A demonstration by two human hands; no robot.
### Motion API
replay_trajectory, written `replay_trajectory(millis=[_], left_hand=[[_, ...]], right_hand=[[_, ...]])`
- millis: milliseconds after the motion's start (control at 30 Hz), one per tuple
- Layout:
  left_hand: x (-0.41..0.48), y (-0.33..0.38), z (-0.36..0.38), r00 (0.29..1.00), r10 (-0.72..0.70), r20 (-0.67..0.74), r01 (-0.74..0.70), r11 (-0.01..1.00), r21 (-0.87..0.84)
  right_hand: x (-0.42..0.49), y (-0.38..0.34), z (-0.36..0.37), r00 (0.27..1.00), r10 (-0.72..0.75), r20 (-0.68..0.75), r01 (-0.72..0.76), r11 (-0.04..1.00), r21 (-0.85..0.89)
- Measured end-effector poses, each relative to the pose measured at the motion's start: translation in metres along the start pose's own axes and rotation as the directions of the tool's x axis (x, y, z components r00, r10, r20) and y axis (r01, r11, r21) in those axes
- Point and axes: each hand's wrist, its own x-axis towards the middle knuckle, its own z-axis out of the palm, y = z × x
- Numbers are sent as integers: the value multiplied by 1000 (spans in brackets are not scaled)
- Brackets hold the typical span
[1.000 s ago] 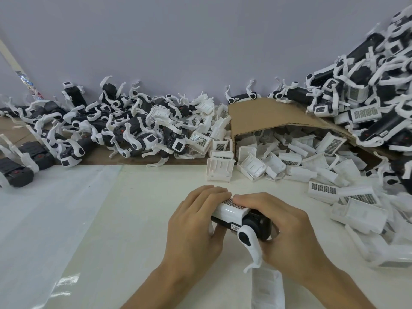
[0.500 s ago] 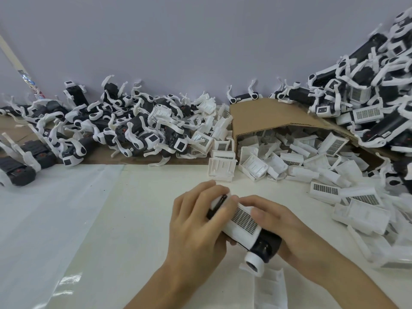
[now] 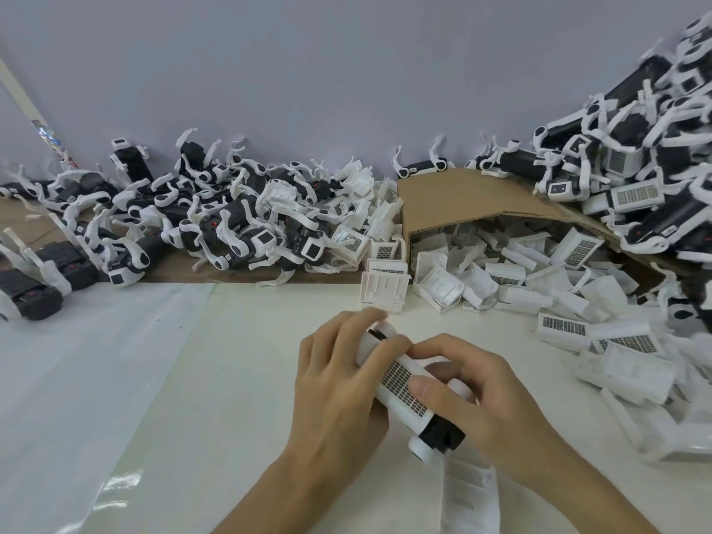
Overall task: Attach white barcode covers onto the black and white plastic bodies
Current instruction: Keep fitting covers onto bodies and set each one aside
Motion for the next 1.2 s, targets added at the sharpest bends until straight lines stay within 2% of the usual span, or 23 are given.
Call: replay_trajectory(millis=[67,100,133,167,233,333,500,667,800,1000,1100,1200], left_hand=[[0,-1,0,999,-53,6,53,997,-60],[0,-1,0,997,-76,20,78,990,-117],[0,-2,-1,994,-104,40,110,976,-186],[0,-2,-1,988,-136,72,150,955,-254],[1,-3,0,968,-182,172,234,903,-362],[0,-7,0,954,-176,244,265,875,-404],[2,-5,0,960,-189,208,254,902,-349],[-1,-4,2,977,-138,166,178,948,-262],[-1,-2,1,980,-131,153,165,958,-236],[-1,-2,1,992,-99,72,110,980,-168],[-2,-3,2,994,-90,68,99,984,-147],[-2,-3,3,984,-144,103,164,961,-221]], right_hand=[[-1,6,5,988,-119,-100,96,973,-208],[-1,9,5,957,-239,-163,158,903,-399],[0,10,4,905,-380,-190,207,784,-585],[2,11,2,855,-483,-187,230,678,-698],[5,13,-4,810,-559,-178,239,592,-770],[9,21,-8,813,-563,-149,230,545,-806],[9,24,-13,857,-505,-97,227,540,-811],[11,27,-14,879,-474,-51,264,573,-776],[12,29,-14,855,-515,-60,290,570,-769],[14,26,-11,803,-594,-43,303,470,-829],[15,27,-13,800,-596,-68,305,502,-810],[14,28,-23,819,-563,-108,293,573,-766]])
